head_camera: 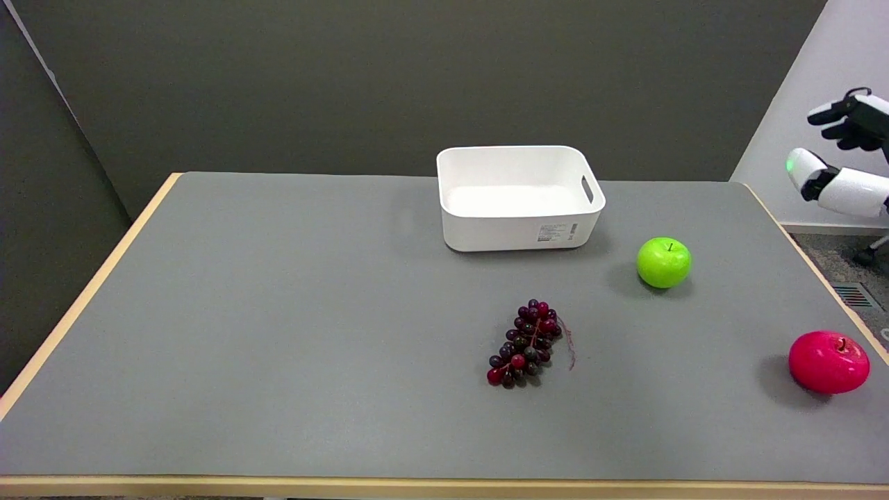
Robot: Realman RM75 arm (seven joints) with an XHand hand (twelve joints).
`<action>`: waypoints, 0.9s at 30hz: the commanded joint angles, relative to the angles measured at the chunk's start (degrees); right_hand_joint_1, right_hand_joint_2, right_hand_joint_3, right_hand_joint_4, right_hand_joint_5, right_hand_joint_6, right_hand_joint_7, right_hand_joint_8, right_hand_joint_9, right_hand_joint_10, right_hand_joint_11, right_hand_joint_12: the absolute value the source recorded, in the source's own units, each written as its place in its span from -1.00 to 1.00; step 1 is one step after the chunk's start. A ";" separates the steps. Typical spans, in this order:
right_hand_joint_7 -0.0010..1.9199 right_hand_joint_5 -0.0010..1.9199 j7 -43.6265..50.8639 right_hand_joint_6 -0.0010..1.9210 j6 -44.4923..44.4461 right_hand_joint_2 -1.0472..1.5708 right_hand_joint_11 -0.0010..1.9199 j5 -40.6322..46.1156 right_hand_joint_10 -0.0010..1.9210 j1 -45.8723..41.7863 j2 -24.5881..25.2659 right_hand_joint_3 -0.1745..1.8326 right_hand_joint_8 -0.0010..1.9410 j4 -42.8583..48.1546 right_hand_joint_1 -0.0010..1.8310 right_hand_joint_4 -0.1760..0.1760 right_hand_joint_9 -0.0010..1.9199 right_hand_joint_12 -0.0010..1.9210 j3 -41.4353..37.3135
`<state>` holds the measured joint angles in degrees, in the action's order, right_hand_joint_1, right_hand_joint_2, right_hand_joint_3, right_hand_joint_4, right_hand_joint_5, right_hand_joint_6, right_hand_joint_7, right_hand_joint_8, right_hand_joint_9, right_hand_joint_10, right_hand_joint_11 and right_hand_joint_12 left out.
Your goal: Pick up the red apple.
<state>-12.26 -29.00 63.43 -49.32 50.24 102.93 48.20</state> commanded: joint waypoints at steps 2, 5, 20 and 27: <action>-0.48 -0.62 -1.93 -0.26 7.34 0.29 -0.77 -5.77 -0.02 -5.98 5.17 0.04 -0.46 -0.58 -0.59 0.68 -0.59 0.41 -5.16; -0.51 -0.64 -1.93 -0.31 8.16 0.28 -0.81 -7.69 -0.09 -7.20 6.46 0.04 -0.51 -0.50 -0.59 0.64 -0.64 0.37 -6.80; -0.63 -0.68 5.74 -0.40 16.22 0.25 -0.91 -2.95 -0.27 -8.08 7.71 0.03 -0.62 -5.71 -0.61 0.54 -0.78 0.25 -12.68; -0.63 -0.69 5.90 -0.42 20.12 0.25 -0.92 2.83 -0.29 -8.40 7.72 0.03 -0.62 -7.21 -0.68 0.61 -0.78 0.23 -14.75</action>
<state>-9.21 -18.07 58.98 -56.53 56.72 100.04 38.98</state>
